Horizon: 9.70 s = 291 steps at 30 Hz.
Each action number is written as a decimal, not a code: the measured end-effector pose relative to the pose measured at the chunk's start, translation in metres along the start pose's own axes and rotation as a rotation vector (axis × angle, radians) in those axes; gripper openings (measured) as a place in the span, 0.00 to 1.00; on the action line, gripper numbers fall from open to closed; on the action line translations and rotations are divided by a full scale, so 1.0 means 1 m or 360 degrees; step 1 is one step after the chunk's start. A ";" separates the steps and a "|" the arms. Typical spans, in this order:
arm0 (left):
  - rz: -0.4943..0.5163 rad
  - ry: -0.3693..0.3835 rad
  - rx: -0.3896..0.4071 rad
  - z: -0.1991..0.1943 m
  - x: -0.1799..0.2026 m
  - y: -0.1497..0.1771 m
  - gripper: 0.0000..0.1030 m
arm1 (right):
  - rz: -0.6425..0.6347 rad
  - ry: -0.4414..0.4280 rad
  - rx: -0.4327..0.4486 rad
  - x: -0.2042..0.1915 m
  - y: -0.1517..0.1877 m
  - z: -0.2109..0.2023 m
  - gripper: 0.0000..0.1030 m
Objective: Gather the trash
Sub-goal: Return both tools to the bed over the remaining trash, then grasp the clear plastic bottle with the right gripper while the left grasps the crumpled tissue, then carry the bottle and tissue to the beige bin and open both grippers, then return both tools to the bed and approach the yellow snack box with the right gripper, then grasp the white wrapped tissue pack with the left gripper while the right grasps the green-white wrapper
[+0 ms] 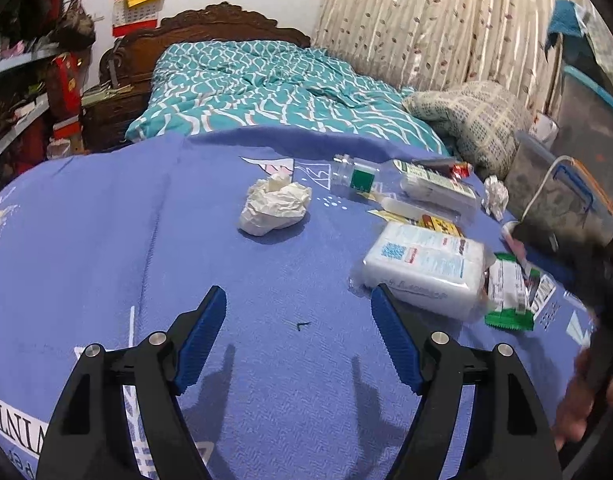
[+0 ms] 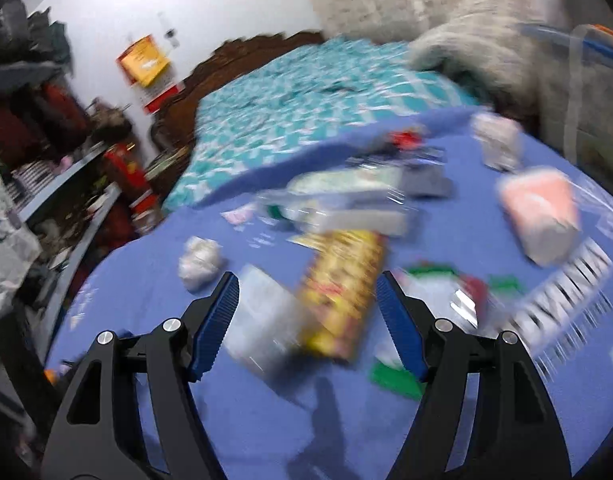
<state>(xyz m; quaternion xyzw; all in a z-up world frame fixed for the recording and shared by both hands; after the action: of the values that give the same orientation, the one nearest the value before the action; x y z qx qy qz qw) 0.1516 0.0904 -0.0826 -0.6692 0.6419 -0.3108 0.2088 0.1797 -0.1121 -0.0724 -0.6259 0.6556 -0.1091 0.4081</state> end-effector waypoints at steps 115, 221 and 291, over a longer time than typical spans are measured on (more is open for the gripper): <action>0.0232 0.0620 -0.0389 -0.054 0.087 0.073 0.28 | 0.0491 -0.0507 0.0323 0.104 0.081 -0.179 0.42; 0.0366 0.0313 -0.0280 -0.006 0.117 0.059 0.74 | 0.0505 0.0141 0.0126 0.143 0.109 -0.122 0.69; -0.0002 0.0105 -0.0326 -0.046 -0.020 0.089 0.62 | -0.0131 -0.0558 -0.0500 -0.046 0.165 -0.048 0.12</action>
<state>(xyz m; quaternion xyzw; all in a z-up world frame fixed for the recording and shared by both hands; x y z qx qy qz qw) 0.0554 0.1076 -0.1126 -0.6769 0.6763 -0.2655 0.1179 0.0213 -0.0558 -0.1305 -0.7173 0.5575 0.0882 0.4085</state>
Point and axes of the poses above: each gripper's, at about its wrist camera, not at the fingertips, and z roughly the way its jaws point, x to its right, y to its underside, the point moved 7 cm from there along z, roughly the way its jaws point, and after that the axes turned 5 degrees about -x, right-handed, at the moved point
